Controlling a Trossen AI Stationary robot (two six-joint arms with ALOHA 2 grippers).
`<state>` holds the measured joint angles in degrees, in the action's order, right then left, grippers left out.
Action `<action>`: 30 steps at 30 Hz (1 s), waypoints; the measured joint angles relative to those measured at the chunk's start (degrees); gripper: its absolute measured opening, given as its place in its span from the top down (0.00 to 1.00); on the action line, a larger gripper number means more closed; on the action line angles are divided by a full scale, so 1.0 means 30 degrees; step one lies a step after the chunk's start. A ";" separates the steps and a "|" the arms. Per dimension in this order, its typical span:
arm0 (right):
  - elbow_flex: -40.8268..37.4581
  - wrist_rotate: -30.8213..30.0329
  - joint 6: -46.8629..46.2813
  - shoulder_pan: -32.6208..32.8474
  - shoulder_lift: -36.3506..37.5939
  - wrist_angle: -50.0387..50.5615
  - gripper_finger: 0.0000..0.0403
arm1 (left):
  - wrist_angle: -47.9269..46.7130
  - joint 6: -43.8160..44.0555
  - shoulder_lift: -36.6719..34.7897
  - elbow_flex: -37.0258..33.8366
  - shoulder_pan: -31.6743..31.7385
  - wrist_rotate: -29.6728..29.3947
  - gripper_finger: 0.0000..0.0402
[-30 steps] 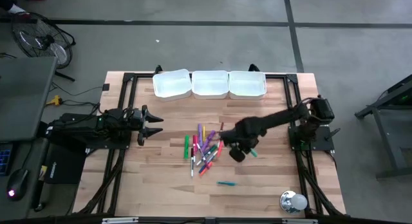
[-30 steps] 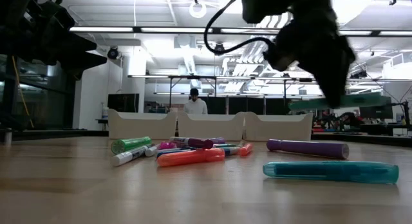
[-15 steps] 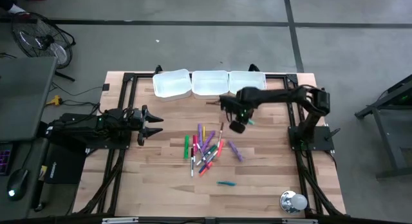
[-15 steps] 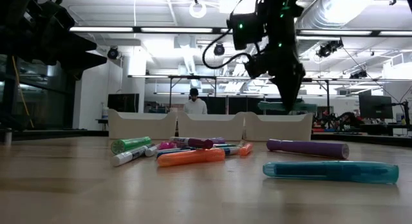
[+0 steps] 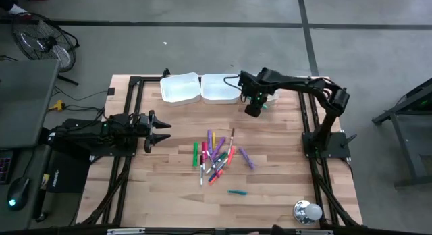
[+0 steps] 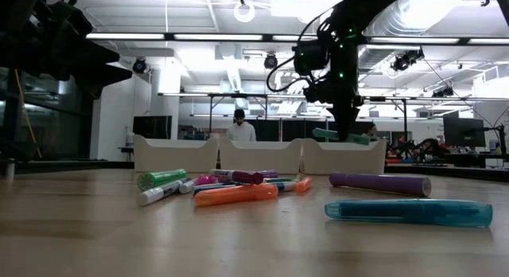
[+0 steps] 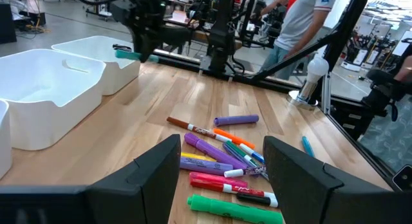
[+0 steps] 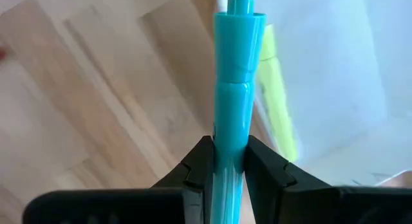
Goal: Pick & Place Markers
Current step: Put the blue highlighter pen into the right white bin
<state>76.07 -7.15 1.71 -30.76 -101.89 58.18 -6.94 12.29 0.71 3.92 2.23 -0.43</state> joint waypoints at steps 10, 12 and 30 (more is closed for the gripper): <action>0.0007 -0.0108 0.2330 -0.1563 0.0000 -0.0545 0.86 | 0.0000 -0.0006 -0.0001 -0.0001 -0.0005 0.0000 0.45; 0.0011 -0.0453 0.2712 -0.1767 0.0000 -0.0717 0.86 | 0.0000 -0.0004 0.0001 0.0000 0.0000 0.0000 0.45; 0.3463 -0.3220 0.8857 -0.3266 -0.1008 -0.0674 0.86 | 0.0000 0.0001 -0.0001 -0.0007 -0.0001 0.0000 0.45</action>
<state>86.46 -16.81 28.28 -40.55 -104.91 56.16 -6.94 12.29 0.71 3.90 2.23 -0.43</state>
